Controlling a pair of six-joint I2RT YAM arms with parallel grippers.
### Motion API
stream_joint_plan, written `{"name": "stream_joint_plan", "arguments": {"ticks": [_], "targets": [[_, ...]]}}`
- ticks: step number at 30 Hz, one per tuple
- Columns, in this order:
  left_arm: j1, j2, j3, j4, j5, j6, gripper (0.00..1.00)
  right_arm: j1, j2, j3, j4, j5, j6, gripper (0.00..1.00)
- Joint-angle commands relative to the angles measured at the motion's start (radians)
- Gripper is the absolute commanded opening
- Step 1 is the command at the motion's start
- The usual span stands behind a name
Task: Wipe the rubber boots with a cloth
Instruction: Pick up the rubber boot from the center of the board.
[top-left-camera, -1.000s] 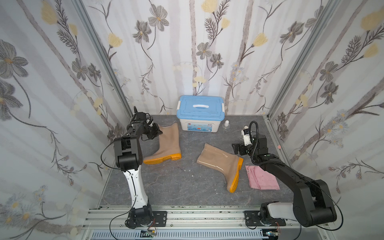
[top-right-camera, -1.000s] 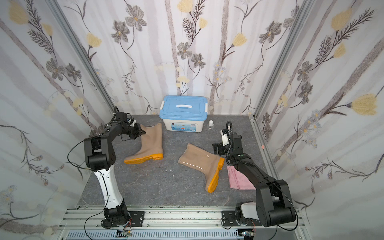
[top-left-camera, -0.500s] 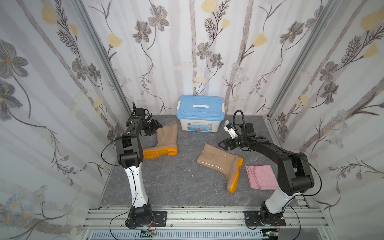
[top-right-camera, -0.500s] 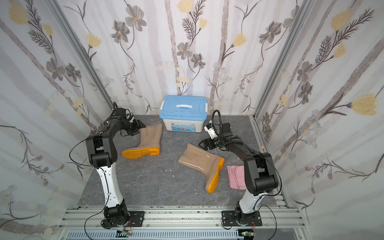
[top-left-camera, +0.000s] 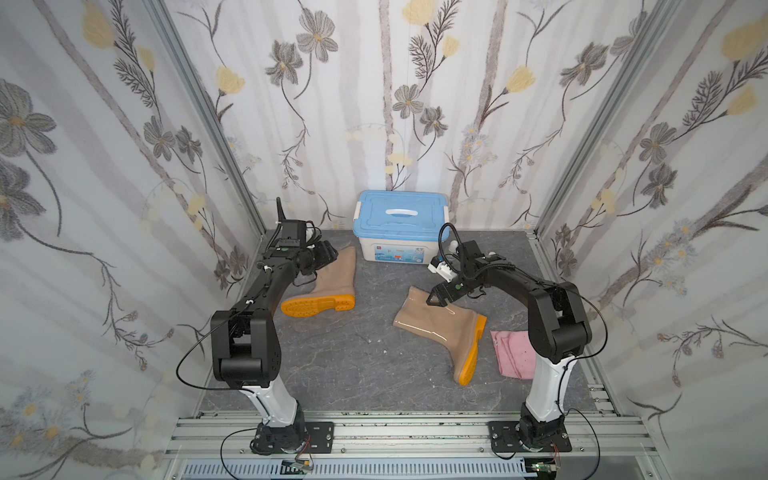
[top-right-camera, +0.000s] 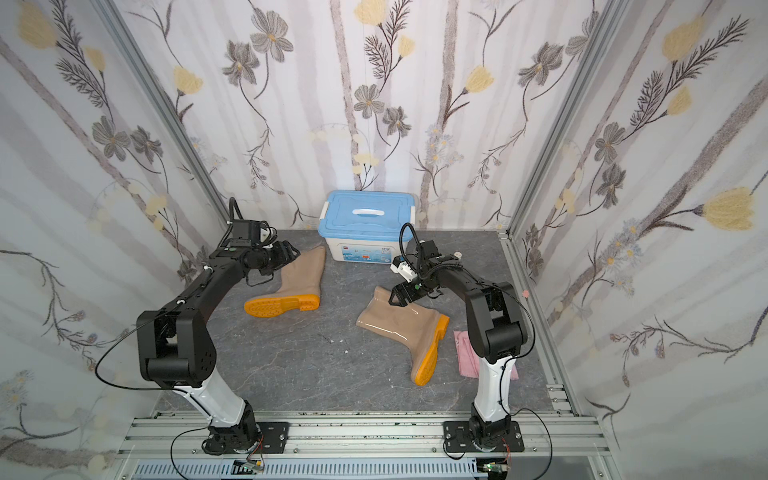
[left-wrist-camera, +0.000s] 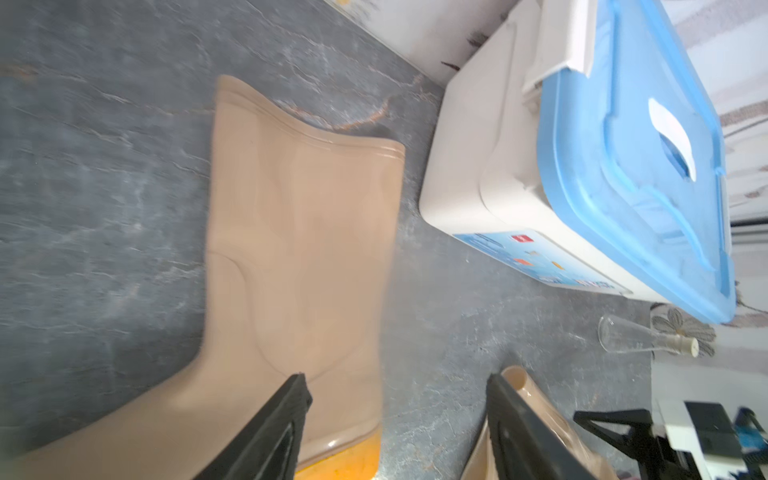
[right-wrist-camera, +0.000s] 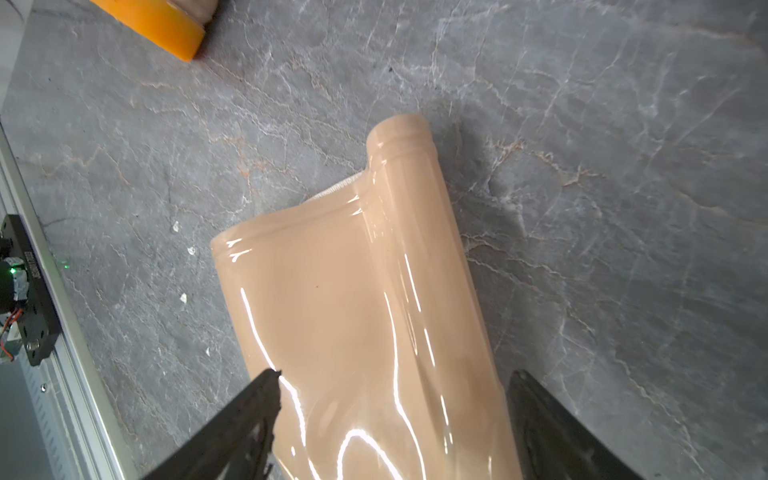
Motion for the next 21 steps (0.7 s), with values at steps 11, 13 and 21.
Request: {"name": "stream_joint_plan", "arguments": {"ticks": [11, 13, 21], "targets": [[-0.118, -0.129, -0.15, 0.073, 0.096, -0.035, 0.71, 0.052, 0.124, 0.189, -0.256, 0.053, -0.097, 0.63], [-0.122, -0.143, -0.162, 0.083, 0.106, -0.04, 0.71, 0.053, 0.1, 0.171, -0.272, 0.047, -0.094, 0.51], [-0.123, -0.134, -0.166, 0.093, 0.13, -0.036, 0.71, 0.051, -0.063, 0.032, -0.28, 0.087, -0.057, 0.0]]}}
